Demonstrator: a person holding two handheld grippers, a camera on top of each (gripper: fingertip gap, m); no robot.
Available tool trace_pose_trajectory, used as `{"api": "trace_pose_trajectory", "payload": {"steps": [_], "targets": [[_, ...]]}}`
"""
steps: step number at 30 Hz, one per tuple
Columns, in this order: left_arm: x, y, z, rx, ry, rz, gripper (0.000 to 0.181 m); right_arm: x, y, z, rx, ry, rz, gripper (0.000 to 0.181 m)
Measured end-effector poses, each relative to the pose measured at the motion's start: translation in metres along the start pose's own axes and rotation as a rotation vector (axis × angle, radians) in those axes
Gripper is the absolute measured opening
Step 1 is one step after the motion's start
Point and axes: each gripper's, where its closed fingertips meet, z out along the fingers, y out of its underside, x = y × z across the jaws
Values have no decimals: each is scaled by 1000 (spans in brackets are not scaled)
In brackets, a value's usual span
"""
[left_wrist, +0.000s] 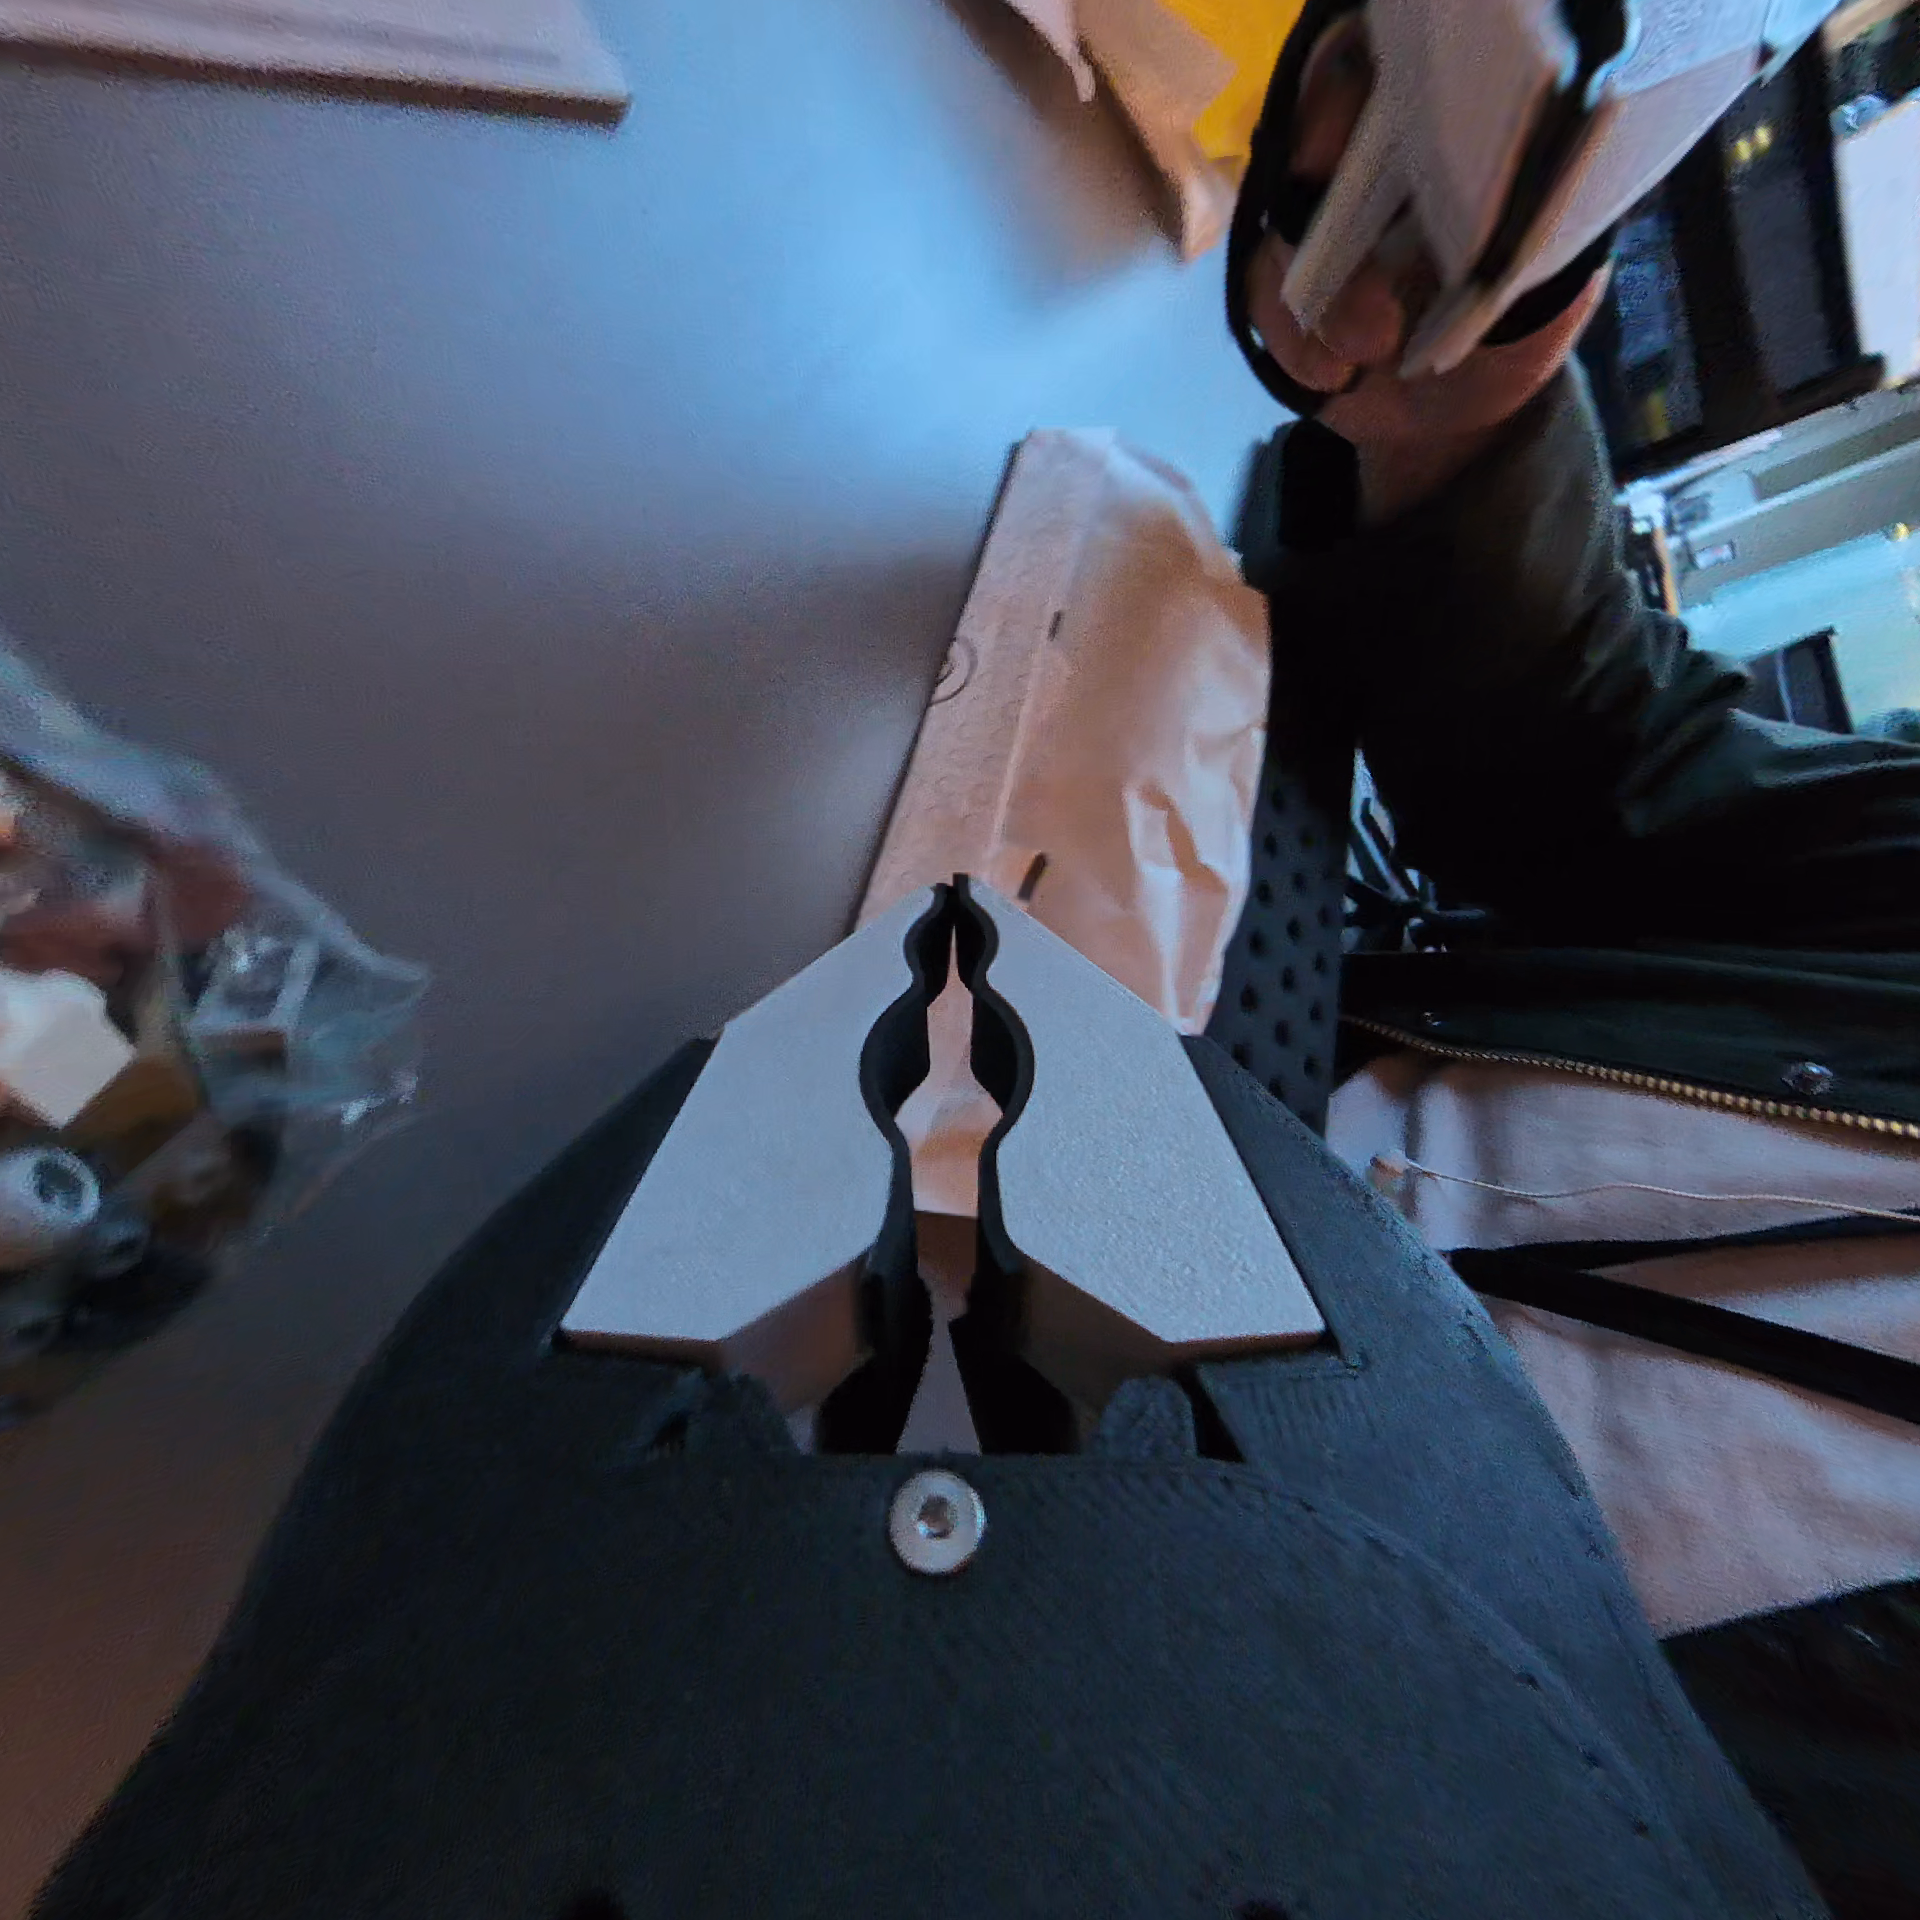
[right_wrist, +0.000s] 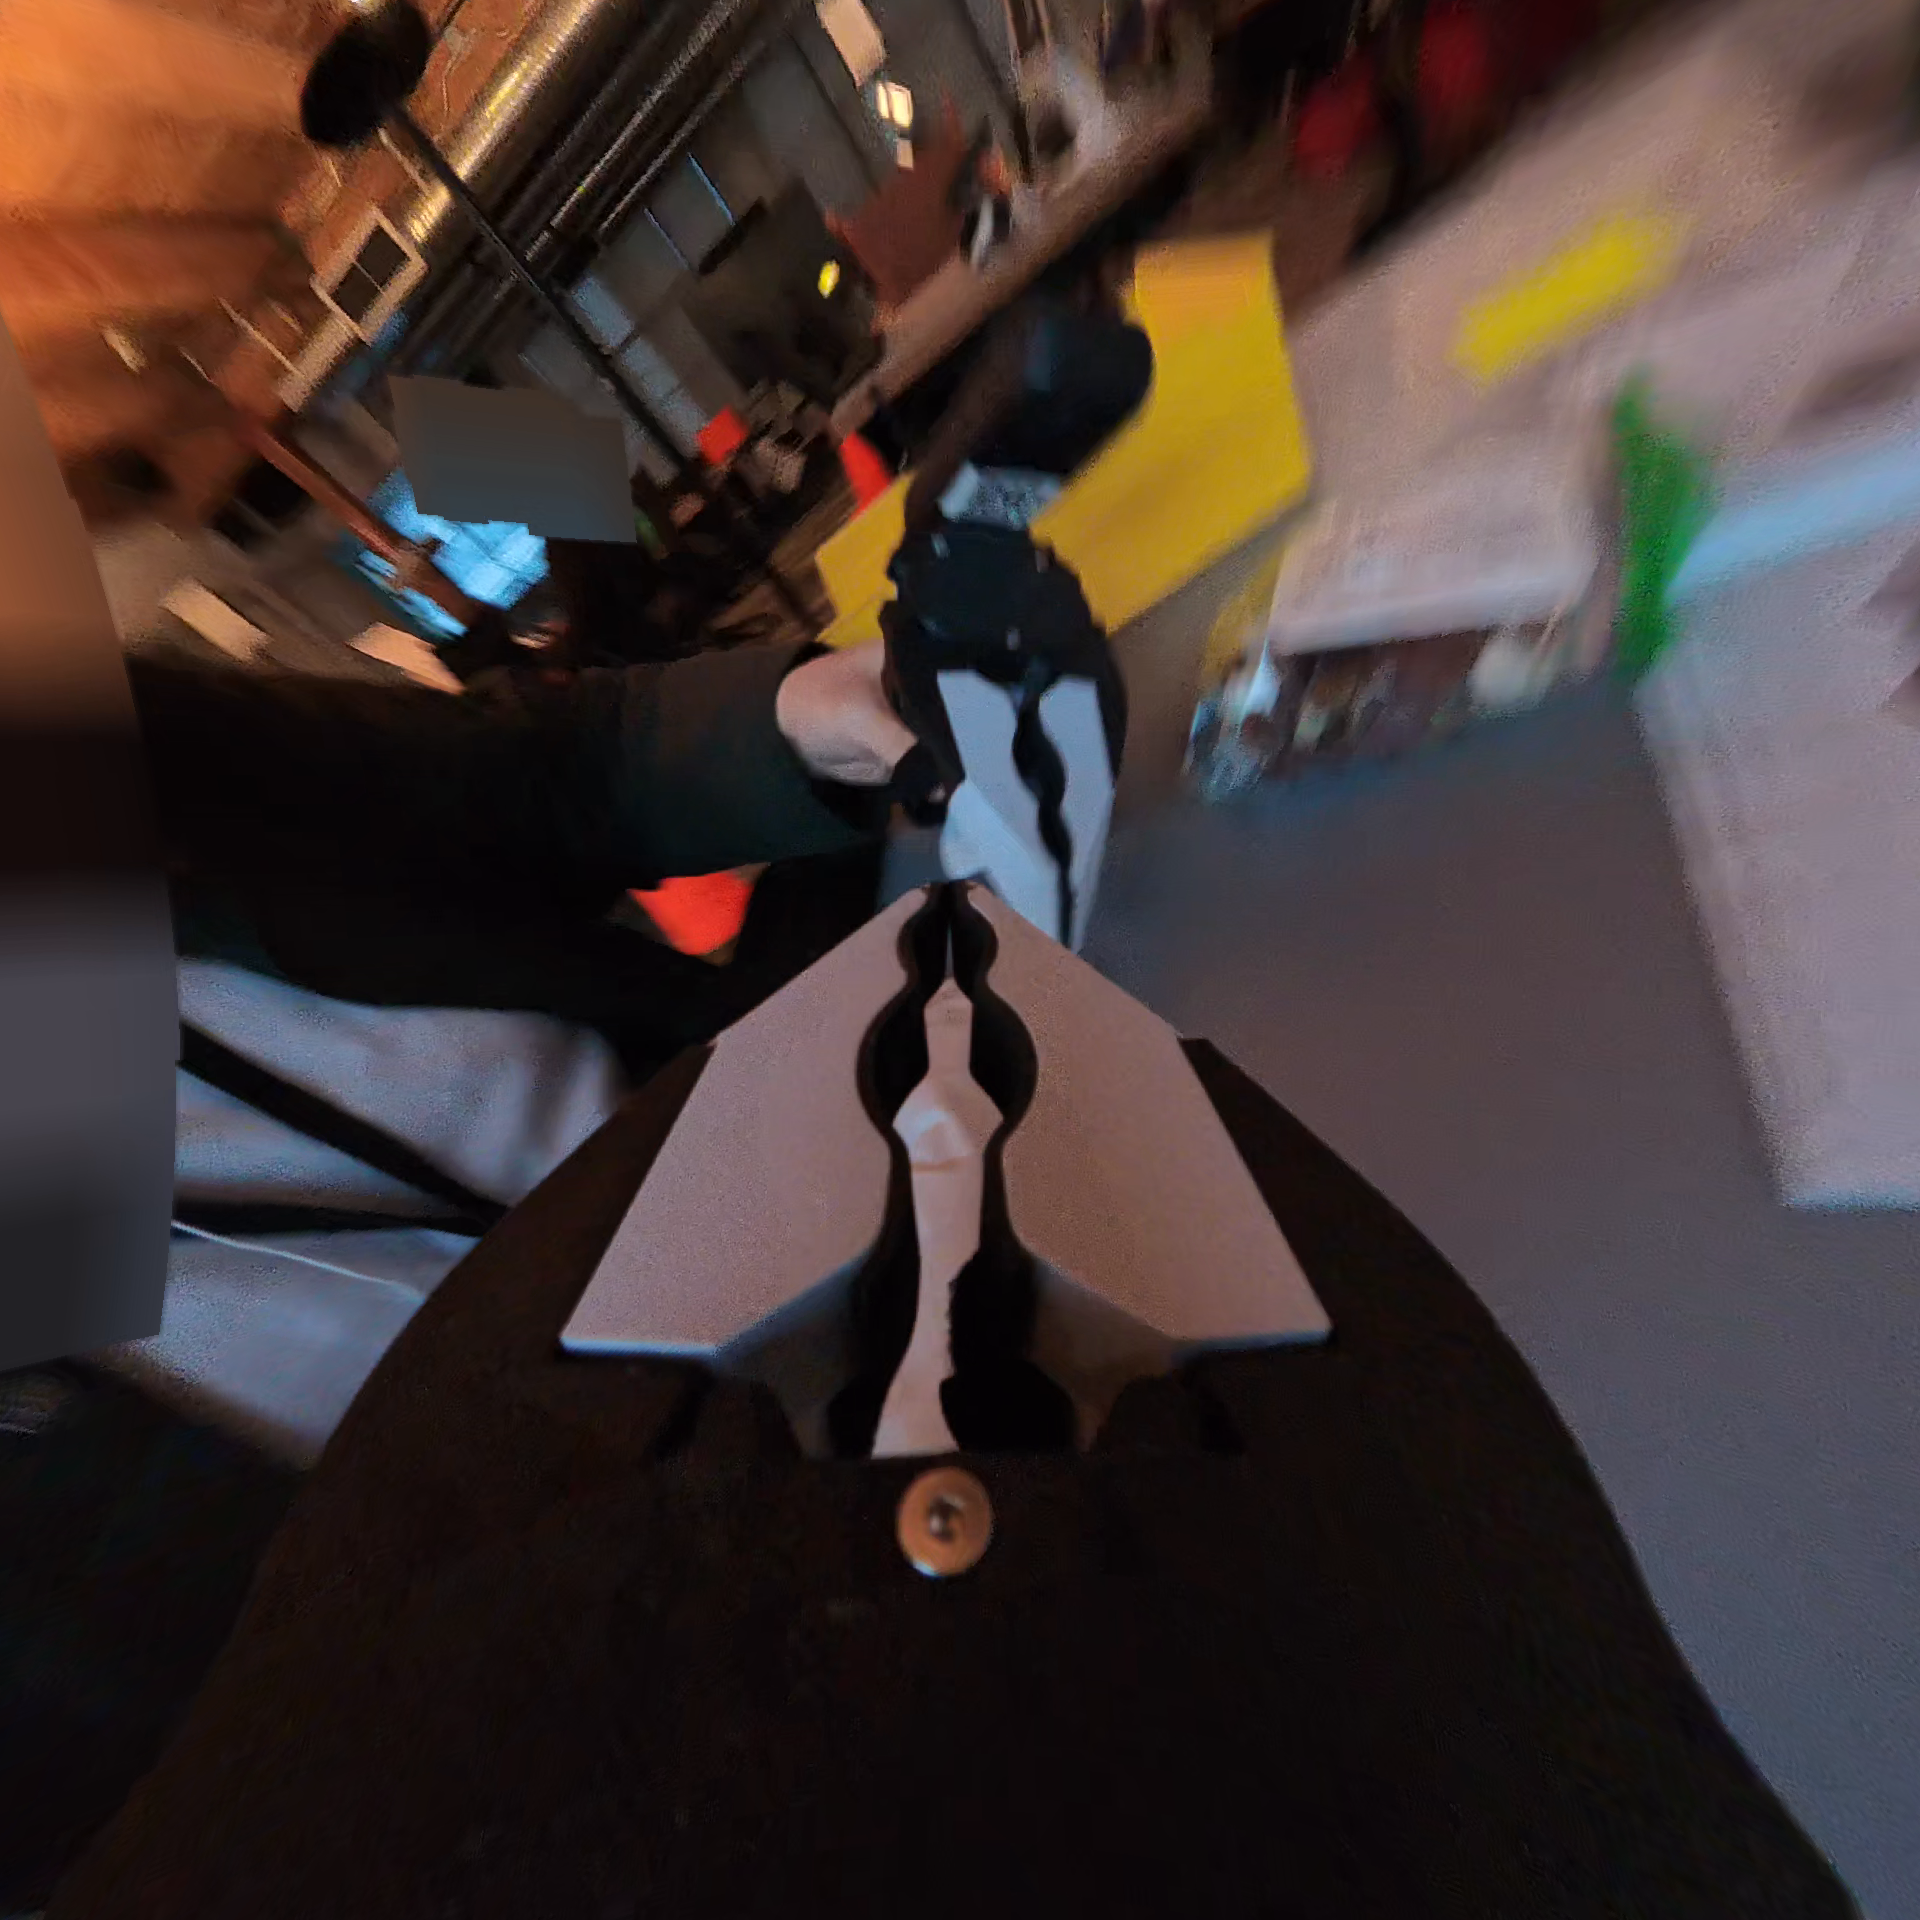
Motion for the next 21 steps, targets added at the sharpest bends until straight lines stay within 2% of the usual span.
{"api": "trace_pose_trajectory", "payload": {"steps": [1,2,3,4,7,10,13,18,21], "targets": [[4,-4,-1,-2,12,19,0,-4,-9,-10,55,70,-143,9],[4,-6,1,-17,7,33,11,-2,-18,-18,124,157,-245,45],[2,-7,5,-42,-3,37,16,-5,-20,-21,150,152,-330,46],[1,-6,10,-68,1,34,14,-2,-13,-19,95,124,-283,39],[-2,-5,25,-128,16,21,14,30,29,-10,-199,92,-73,15],[-9,5,36,-209,-34,59,4,42,71,-4,-443,81,-30,22],[-4,10,38,-248,-39,102,4,53,102,-2,-620,121,-59,32],[7,15,38,-272,-13,131,23,41,118,7,-677,47,-129,20],[8,17,36,-284,4,97,21,41,119,8,-655,39,-164,20]]}}
